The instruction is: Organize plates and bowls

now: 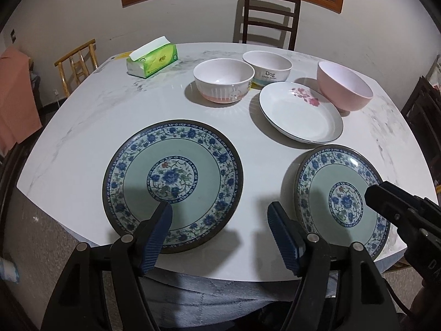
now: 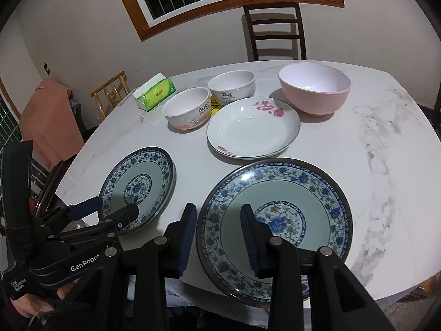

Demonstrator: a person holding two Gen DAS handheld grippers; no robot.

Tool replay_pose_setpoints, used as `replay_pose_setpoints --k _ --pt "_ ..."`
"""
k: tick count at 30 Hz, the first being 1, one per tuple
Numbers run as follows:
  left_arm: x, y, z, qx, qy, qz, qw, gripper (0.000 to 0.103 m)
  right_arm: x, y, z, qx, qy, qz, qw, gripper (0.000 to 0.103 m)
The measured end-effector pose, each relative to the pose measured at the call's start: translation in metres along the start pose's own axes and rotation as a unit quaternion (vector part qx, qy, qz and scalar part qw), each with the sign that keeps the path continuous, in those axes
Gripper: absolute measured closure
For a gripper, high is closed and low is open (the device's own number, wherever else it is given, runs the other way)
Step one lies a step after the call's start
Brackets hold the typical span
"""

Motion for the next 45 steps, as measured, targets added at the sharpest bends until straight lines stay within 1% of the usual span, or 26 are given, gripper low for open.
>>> replay_pose_setpoints --k 12,22,31,33,40,45 --pt "0.0 0.017 0.005 -0.007 -0.011 0.017 0.9998 0.034 0.002 0.022 -0.004 -0.012 0.002 0.018 1.0 0.069" --pt "0.0 0.026 0.014 -0.016 -0.021 0.024 0.9994 0.034 0.002 0.056 -0.004 -0.029 -0.001 0.043 0.999 0.069" --pt "-0.001 0.031 0.021 -0.035 -0.023 0.021 0.9989 0.034 0.008 0.09 -0.004 -0.022 -0.006 0.077 0.997 0.069" --pt "-0.001 0.032 0.022 -0.046 -0.023 0.02 0.9985 0.034 0.009 0.096 -0.003 -0.014 -0.011 0.085 0.996 0.069" --pt "-0.001 0.036 0.029 -0.102 -0.028 0.002 0.9944 0.034 0.01 0.122 0.003 0.003 -0.036 0.108 0.993 0.069" --pt "0.001 0.037 0.036 -0.152 -0.036 -0.018 0.9875 0.034 0.012 0.145 0.009 0.029 -0.057 0.148 0.987 0.069"
Point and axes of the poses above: each gripper's, at about its wrist camera, not at the fingertips, and z roughly the way its jaws point, y to its right, x to its top, the point moved 3 cm from there along z, roughly the way its jaws point, and after that the axes turned 14 degrees about z, right-handed, at the moved point
